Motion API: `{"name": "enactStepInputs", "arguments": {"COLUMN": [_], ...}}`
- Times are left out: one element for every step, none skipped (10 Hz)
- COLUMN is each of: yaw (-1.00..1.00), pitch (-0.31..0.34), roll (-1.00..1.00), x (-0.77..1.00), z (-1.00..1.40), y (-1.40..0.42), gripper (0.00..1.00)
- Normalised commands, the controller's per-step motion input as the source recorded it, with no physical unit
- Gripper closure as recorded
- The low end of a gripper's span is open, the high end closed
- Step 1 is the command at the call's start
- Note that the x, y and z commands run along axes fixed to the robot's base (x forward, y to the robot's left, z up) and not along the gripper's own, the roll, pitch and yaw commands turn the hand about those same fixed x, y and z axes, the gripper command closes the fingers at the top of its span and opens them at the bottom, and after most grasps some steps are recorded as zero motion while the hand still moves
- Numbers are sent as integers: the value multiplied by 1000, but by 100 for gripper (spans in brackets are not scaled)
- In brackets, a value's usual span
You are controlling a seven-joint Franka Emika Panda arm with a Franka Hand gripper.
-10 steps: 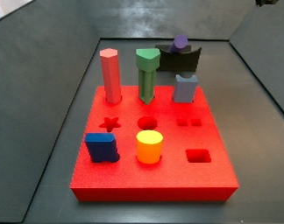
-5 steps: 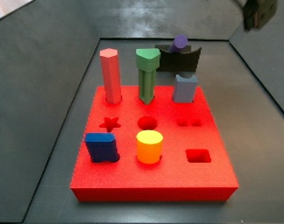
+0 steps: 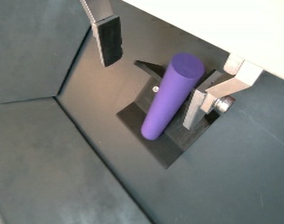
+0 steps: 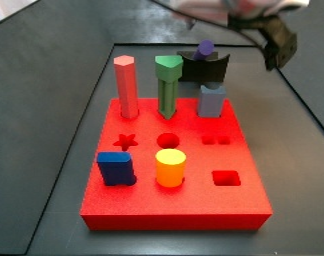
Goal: Pick up the round object. Move up. Place the round object on the fixture. Regrasp the round object. Move to above the board. Insert the round object.
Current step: Regrasp the round object, then move to above the board.
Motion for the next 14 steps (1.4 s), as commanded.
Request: {"name": "enactStepInputs", "arguments": {"yaw": [2,-18,-32,-38,-33,0,-343,-346,-387,-414,-413,-381,-339,-301], "pitch": [-104,-83,-63,-34,-10,0,-412,-405,-315,-235,-141,-24,45,87], "roll": [83,84,83,78,74,0,-167,-167,-132,-108,-82,-49,-34,-27], "x": [125,111,97,85,81,0,161,160,136,125,117,111,107,102], "z": [-971,-800,-636,-420,-262,0,1000,1000,1000,1000,1000,1000,1000,1000], "y": [13,6,2,0,-2,0,-100,-100,-85,-78,-74,-69,-67,-65], "gripper": [0,0,0,0,0,100,100,100,100,100,100,100,100,100]}}
